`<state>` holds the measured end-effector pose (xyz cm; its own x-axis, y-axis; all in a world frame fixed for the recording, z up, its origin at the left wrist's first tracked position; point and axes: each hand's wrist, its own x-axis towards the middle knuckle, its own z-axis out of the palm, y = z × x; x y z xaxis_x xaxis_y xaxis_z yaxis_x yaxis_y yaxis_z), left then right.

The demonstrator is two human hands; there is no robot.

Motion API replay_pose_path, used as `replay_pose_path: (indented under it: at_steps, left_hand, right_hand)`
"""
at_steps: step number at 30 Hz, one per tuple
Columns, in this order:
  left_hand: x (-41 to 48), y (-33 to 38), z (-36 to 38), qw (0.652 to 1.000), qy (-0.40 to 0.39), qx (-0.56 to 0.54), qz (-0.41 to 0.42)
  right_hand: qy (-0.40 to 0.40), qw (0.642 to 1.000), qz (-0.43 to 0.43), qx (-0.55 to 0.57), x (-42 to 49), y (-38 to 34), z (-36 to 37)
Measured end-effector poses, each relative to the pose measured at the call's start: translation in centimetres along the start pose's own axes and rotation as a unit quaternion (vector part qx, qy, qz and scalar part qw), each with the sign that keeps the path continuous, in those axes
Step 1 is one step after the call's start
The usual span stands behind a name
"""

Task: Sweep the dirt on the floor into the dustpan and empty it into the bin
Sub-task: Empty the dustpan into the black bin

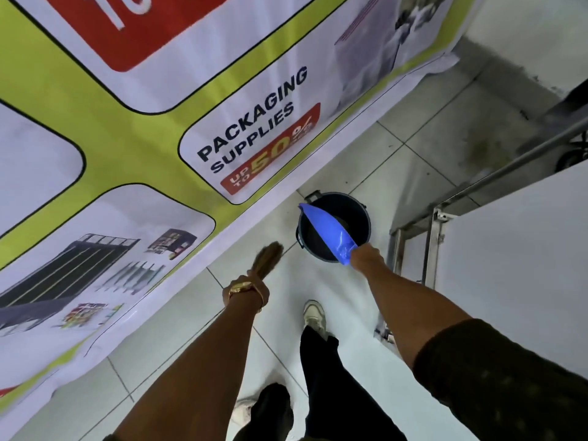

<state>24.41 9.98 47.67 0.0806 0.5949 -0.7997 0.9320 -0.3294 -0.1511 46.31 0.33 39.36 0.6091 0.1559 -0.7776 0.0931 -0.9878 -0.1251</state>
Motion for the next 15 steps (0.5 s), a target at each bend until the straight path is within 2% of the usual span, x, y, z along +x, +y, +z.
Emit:
replay_pose_path:
  at_steps: [8,15]
  left_hand:
    - [0.1,1.2,1.0,1.000,-0.004,-0.015,-0.012]
    - [0.8,0.6,1.9,1.000,-0.013,-0.008,-0.024]
  right_hand:
    - [0.003,0.998,-0.056,-0.026,1.5,0.6,1.9]
    - [-0.007,0.994,0.018,0.111,2.0,1.8,5.7]
